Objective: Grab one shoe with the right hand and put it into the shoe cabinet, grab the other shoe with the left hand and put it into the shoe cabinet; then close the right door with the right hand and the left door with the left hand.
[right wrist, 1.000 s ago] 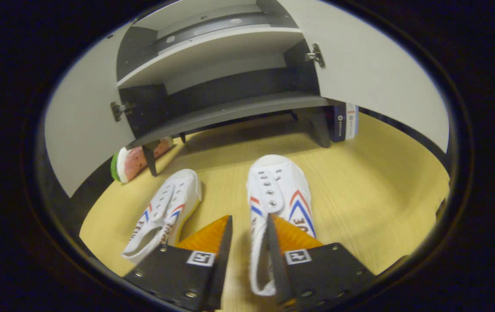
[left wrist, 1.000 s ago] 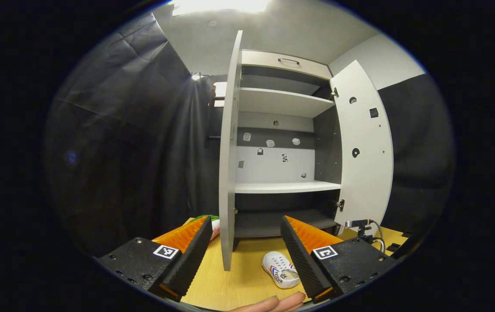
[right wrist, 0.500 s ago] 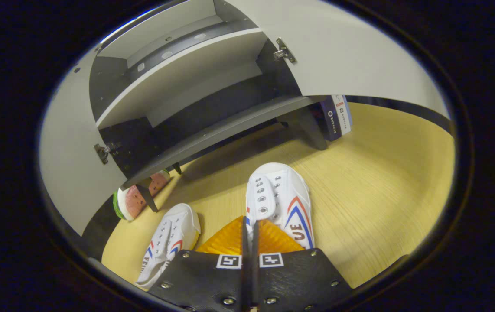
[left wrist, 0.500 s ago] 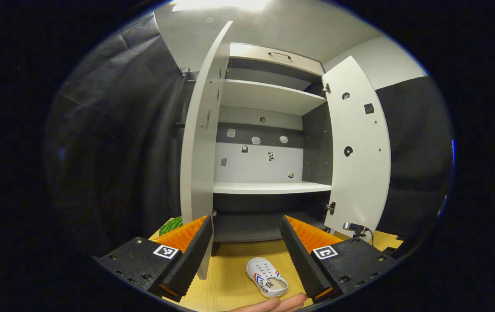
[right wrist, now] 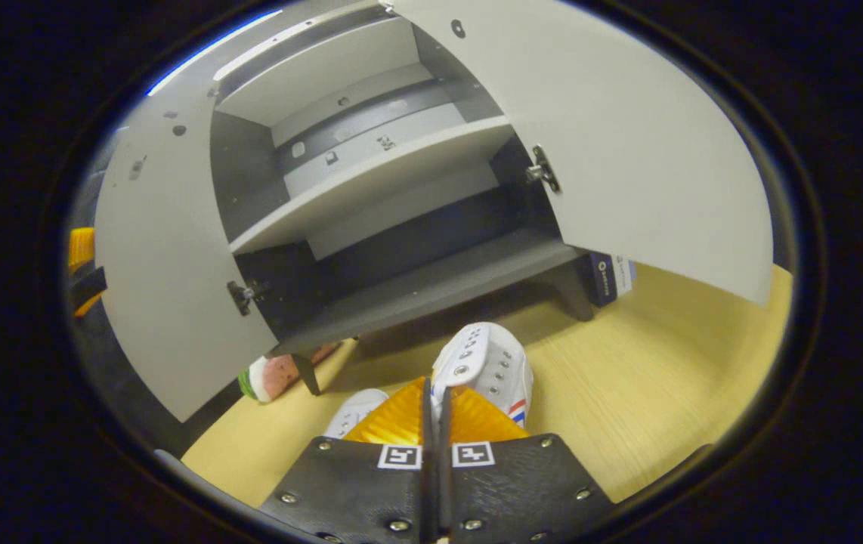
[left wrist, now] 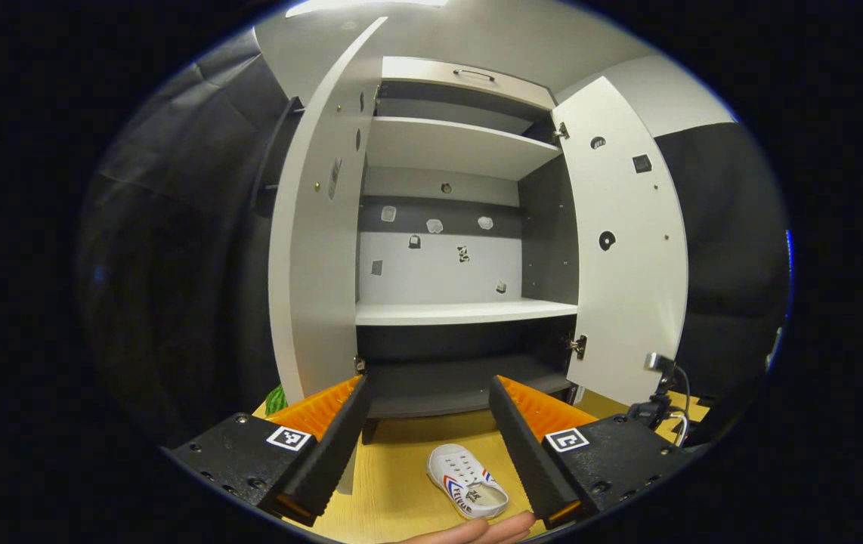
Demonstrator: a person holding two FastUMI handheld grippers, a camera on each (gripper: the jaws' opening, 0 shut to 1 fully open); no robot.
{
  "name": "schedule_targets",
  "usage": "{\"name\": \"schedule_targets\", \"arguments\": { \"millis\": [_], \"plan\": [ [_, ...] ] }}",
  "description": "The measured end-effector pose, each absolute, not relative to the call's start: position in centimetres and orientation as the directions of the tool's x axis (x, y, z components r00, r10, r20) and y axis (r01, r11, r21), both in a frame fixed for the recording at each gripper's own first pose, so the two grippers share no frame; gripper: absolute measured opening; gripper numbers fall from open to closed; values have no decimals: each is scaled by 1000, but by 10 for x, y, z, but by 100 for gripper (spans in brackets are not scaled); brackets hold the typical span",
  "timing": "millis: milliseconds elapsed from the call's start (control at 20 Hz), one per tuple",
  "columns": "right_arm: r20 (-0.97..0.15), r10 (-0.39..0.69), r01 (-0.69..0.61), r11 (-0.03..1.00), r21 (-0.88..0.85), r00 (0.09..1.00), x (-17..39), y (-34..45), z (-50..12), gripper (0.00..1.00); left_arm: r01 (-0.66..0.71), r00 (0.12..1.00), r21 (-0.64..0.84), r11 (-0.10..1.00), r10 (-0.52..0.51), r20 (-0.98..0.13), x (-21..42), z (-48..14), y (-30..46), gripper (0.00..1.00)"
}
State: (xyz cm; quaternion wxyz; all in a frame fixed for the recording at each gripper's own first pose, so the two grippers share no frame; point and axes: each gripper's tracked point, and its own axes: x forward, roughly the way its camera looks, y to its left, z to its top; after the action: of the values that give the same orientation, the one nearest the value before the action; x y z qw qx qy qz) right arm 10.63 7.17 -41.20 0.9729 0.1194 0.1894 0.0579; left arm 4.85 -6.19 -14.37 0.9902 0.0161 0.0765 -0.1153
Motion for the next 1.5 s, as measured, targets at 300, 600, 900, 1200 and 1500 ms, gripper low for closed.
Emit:
{"name": "schedule_targets", "arguments": {
  "millis": [300,600,900,1200,1500],
  "plan": [
    [-272,196,-154,974,169,942,115,80,-327,1,215,966,36,976,-207,-158,62,-139,-62,96],
    [-156,222,-222,975,17,962,150,77,-220,1,162,981,45,986,-155,-120,71,-128,-58,97],
    [-102,237,-246,965,-90,966,197,86,-133,1,154,980,34,987,-149,-131,74,-148,-66,97],
    [-133,242,-267,940,-214,961,270,106,-98,1,153,978,4,988,-150,-147,83,-163,-62,96],
    [-240,199,-269,913,-307,950,361,126,-130,1,152,978,23,988,-147,-146,91,-169,-56,97]
  ]
}}
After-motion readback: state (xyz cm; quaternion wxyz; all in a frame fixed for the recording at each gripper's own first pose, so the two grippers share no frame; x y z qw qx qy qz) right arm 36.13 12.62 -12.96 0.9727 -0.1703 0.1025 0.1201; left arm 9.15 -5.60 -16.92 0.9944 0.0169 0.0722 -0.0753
